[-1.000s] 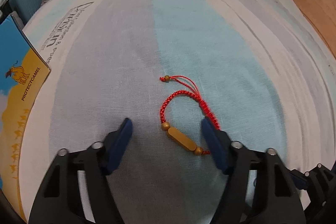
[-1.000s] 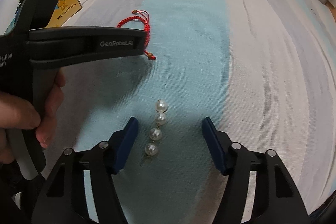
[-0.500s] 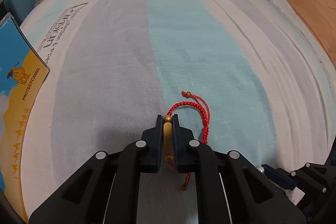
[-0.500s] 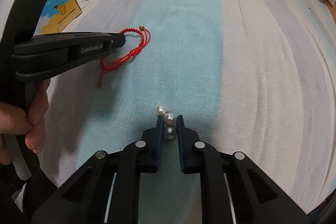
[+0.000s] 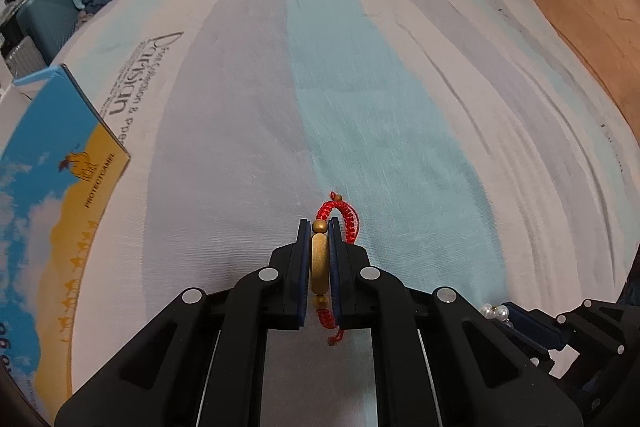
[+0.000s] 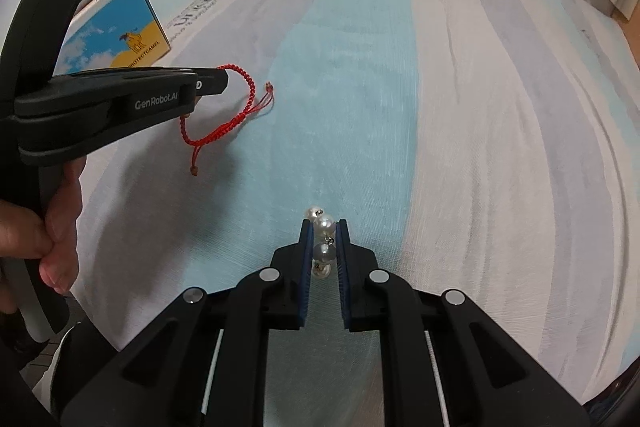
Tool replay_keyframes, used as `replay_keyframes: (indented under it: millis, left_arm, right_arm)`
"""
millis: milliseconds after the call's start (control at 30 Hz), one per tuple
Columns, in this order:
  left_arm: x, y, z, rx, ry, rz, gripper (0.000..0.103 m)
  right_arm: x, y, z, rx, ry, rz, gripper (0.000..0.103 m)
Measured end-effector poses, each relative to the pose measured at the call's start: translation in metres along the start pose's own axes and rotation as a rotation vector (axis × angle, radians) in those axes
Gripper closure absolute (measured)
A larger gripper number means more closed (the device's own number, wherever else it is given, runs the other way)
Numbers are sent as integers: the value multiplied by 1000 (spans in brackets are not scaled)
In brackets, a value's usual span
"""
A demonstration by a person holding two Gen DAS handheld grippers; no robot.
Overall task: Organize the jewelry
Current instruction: 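Carry both held items over the white cardboard box with both tools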
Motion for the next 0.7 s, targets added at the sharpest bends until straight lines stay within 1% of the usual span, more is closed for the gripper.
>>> replay_keyframes:
  millis: [233, 700]
  left_arm:
    - [2, -24, -6, -19, 6, 28, 95]
    - [8, -69, -35, -49, -23, 79, 95]
  right_arm:
    - [-7, -19, -3, 10, 1, 38, 93]
    - [-18, -54, -25, 20, -33, 109, 93]
Point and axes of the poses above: each gripper's, at about its wrist camera, not at the fingertips, and y roughly the way its jaws point, z to its right, x to its underside, the point moved 3 cm from there along y, roughly the way its jaws point, and after that the axes turned 5 degrees about -z, right-handed, at the moved point
